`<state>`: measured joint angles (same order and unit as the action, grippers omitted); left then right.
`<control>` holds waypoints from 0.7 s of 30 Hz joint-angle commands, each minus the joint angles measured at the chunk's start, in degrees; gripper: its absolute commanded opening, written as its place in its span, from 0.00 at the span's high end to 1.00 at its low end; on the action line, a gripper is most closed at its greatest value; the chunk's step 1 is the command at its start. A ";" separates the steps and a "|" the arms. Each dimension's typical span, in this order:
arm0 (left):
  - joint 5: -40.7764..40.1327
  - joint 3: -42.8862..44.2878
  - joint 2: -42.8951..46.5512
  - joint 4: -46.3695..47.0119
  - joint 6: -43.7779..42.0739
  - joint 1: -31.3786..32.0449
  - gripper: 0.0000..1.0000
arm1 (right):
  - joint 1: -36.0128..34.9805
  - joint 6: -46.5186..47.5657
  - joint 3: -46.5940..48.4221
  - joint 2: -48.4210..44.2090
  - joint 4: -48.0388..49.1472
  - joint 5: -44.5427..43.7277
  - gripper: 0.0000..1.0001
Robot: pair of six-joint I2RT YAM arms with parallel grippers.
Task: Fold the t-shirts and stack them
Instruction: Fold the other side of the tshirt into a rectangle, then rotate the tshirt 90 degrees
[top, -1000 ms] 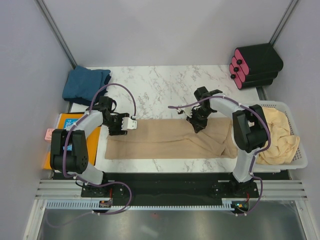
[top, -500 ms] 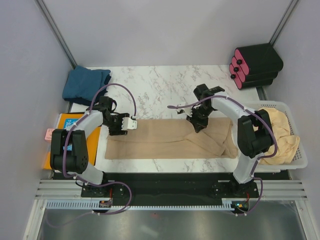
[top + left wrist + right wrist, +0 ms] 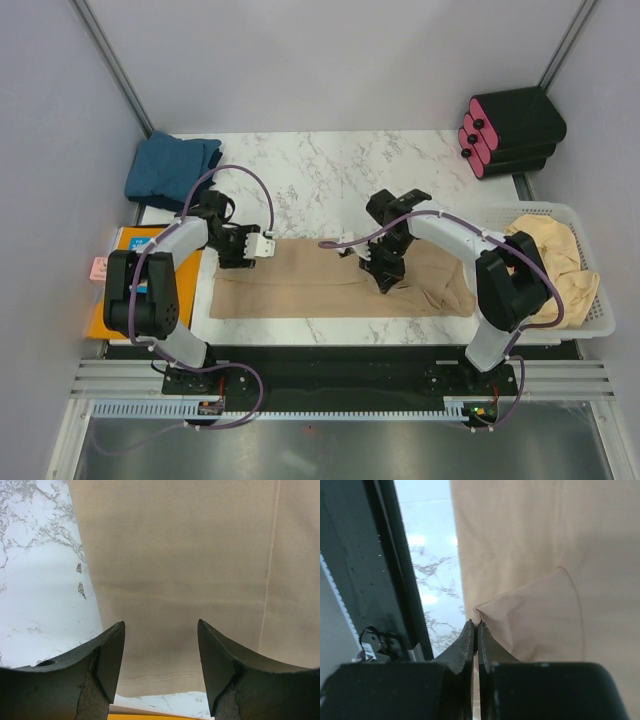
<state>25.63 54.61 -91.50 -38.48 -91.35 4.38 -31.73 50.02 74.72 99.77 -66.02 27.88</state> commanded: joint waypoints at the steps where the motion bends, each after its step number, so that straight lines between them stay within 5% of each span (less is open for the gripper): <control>1: 0.65 2.52 -1.66 0.86 -2.95 0.36 0.34 | -2.55 -1.85 -3.34 -3.70 -1.75 4.37 0.90; 10: 1.18 2.78 -3.07 0.86 -4.71 0.36 0.34 | -4.66 -2.82 -3.71 -6.78 -3.24 3.68 0.38; 12: 1.27 3.31 -3.42 0.86 -4.89 0.36 0.33 | -4.66 -2.74 -1.61 -6.78 -3.06 2.54 0.34; 17: 1.18 4.19 -3.77 0.86 -4.54 0.45 0.34 | 2.77 -5.36 -0.88 -6.07 5.67 -6.39 0.41; 21: 0.66 3.84 -3.24 0.86 -2.96 0.71 0.34 | 12.81 -7.56 -0.72 -1.87 12.57 -11.96 0.72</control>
<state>25.65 57.12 -95.00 -38.30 -93.71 4.43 -27.73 45.52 72.25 95.13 -62.24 23.83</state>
